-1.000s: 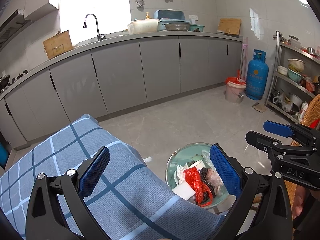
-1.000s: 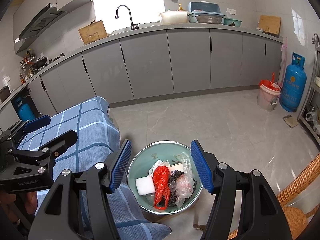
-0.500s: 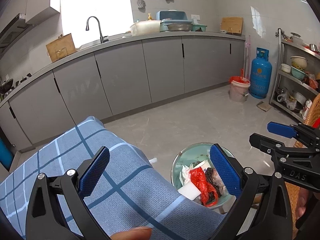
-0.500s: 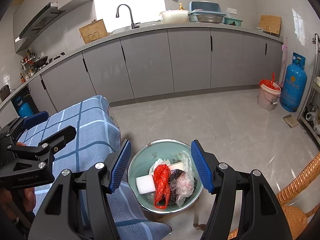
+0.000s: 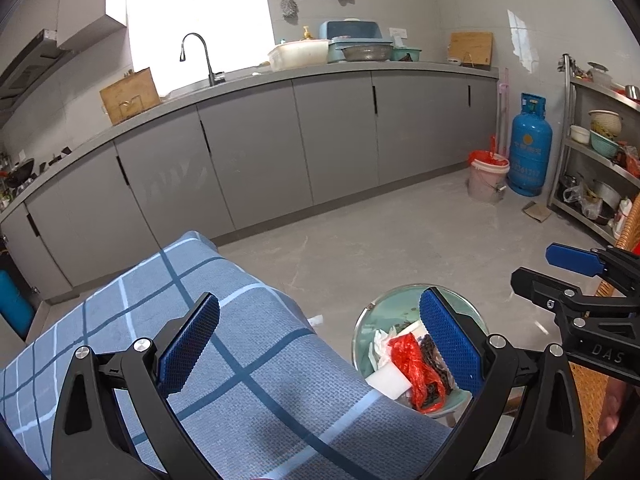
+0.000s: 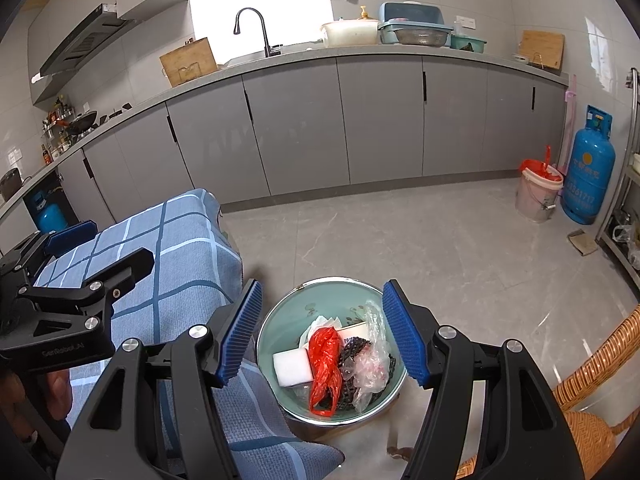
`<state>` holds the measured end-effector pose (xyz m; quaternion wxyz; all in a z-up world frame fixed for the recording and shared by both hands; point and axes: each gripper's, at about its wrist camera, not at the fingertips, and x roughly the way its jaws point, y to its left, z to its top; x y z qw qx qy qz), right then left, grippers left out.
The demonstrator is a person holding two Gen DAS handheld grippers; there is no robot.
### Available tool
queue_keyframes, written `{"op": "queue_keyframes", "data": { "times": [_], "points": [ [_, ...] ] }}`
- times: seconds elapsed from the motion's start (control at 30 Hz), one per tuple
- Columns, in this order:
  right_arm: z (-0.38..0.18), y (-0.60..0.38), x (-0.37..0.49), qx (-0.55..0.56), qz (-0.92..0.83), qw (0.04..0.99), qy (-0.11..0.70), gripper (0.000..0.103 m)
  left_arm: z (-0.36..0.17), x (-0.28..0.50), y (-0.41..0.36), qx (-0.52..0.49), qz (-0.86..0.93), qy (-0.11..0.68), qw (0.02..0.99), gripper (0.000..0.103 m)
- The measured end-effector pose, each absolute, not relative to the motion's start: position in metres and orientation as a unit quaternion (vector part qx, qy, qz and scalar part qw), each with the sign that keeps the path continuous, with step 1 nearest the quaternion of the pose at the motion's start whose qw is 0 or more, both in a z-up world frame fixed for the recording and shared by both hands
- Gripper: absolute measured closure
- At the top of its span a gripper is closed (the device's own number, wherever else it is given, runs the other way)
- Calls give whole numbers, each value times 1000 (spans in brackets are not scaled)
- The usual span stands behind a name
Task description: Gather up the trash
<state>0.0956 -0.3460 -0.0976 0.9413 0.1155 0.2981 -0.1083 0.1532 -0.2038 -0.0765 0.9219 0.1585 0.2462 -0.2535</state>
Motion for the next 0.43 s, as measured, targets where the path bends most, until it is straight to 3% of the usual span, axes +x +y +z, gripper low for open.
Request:
{"op": "queue_keyframes", "data": {
  "times": [0.43],
  "points": [
    [-96,-346,95,113,-107,942,296,35,-71,150,-198,153,-264,240,921,4]
  ]
}}
